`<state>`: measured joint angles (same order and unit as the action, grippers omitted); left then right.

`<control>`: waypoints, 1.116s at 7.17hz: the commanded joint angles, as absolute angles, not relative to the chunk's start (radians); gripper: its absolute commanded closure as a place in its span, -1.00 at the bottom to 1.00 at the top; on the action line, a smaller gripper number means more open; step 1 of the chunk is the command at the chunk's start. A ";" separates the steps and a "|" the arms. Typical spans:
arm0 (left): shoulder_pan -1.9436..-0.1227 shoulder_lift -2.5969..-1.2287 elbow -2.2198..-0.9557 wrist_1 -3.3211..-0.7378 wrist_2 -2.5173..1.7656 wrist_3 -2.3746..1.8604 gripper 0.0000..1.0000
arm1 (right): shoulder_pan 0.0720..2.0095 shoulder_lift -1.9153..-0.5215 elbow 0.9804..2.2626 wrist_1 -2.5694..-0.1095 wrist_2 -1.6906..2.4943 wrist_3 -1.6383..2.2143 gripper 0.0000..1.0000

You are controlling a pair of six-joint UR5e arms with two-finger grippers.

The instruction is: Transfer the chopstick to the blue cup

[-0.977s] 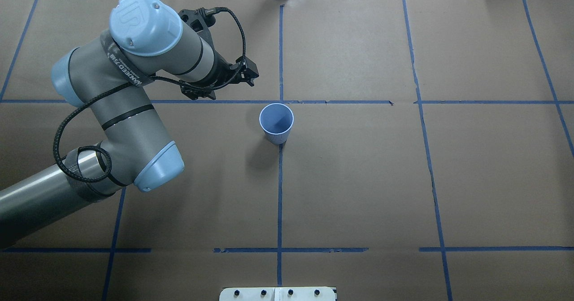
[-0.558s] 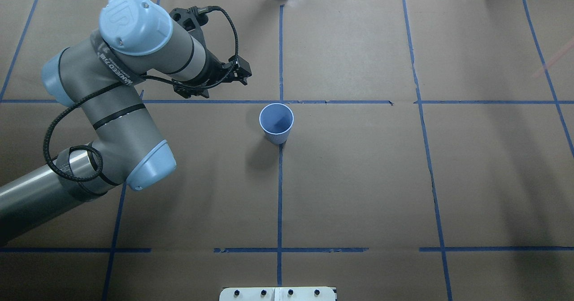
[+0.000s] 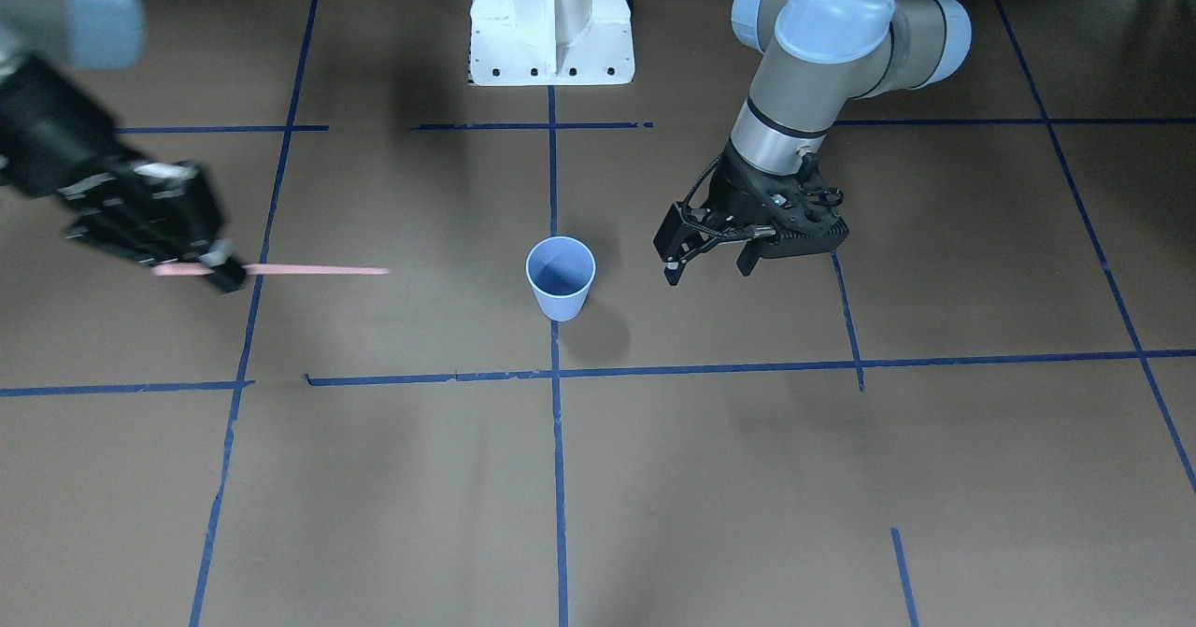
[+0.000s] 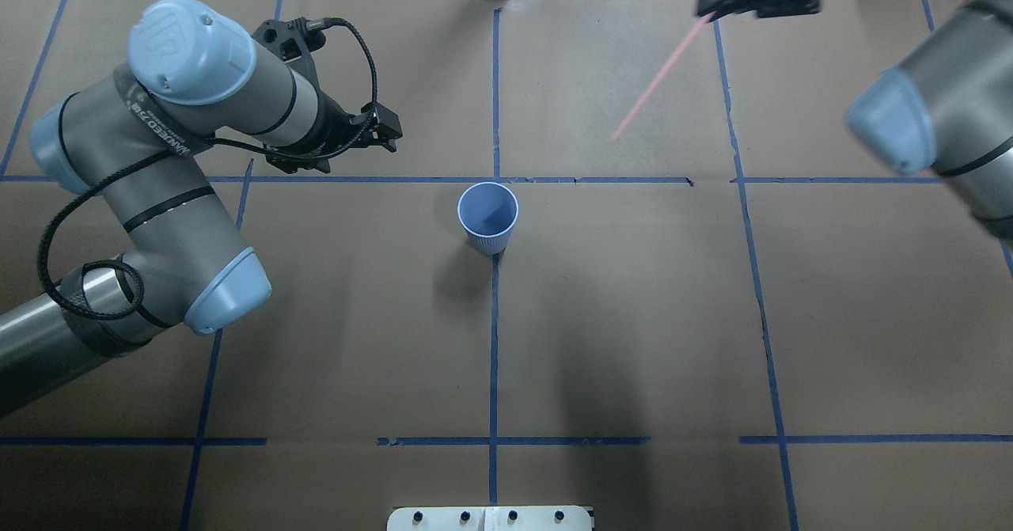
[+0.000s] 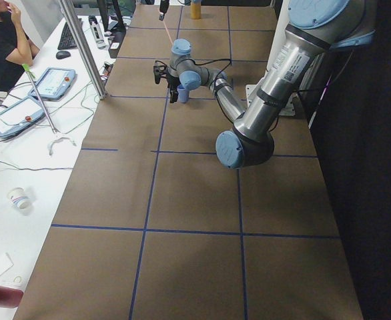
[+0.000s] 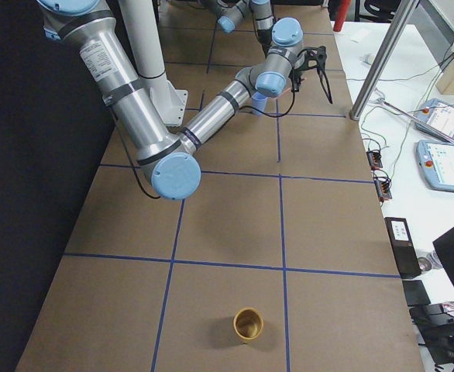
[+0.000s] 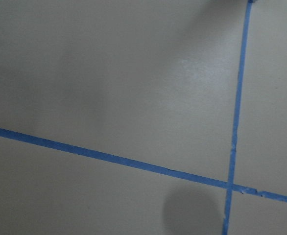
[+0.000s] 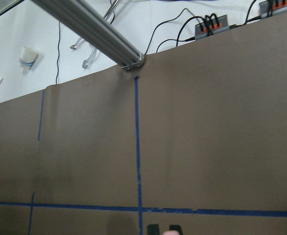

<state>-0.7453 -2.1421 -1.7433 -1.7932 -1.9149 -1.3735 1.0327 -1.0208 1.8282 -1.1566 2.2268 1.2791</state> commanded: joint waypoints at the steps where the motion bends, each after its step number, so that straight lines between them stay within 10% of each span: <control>1: -0.752 -2.132 -1.746 -1.795 -1.913 -1.365 -1.00 | 0.838 -0.959 1.859 -1.157 1.989 1.406 0.96; 8: -0.752 -2.126 -1.744 -1.796 -1.911 -1.367 -1.00 | 0.562 -0.976 1.812 -1.166 1.610 1.393 0.86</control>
